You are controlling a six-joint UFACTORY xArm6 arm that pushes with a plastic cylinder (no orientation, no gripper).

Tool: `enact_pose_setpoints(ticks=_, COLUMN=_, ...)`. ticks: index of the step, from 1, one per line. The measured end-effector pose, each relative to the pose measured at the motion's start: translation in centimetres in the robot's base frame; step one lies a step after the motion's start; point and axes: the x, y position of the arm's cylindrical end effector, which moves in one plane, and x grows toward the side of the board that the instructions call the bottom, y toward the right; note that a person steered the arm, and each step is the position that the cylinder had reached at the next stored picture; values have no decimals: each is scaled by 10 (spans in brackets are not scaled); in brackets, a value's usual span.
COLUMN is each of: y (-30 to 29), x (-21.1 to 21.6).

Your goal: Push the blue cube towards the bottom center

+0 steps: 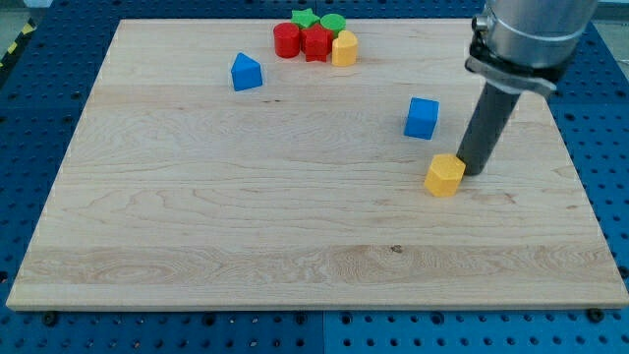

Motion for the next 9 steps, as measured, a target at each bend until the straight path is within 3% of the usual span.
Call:
enact_pose_setpoints(ticks=1, y=45, x=5)
enact_pose_setpoints(ticks=3, y=72, x=-95)
enact_pose_setpoints(ticks=4, y=42, x=-108)
enact_pose_setpoints(ticks=7, y=-82, x=-92)
enact_pose_setpoints(ticks=9, y=-89, x=-83)
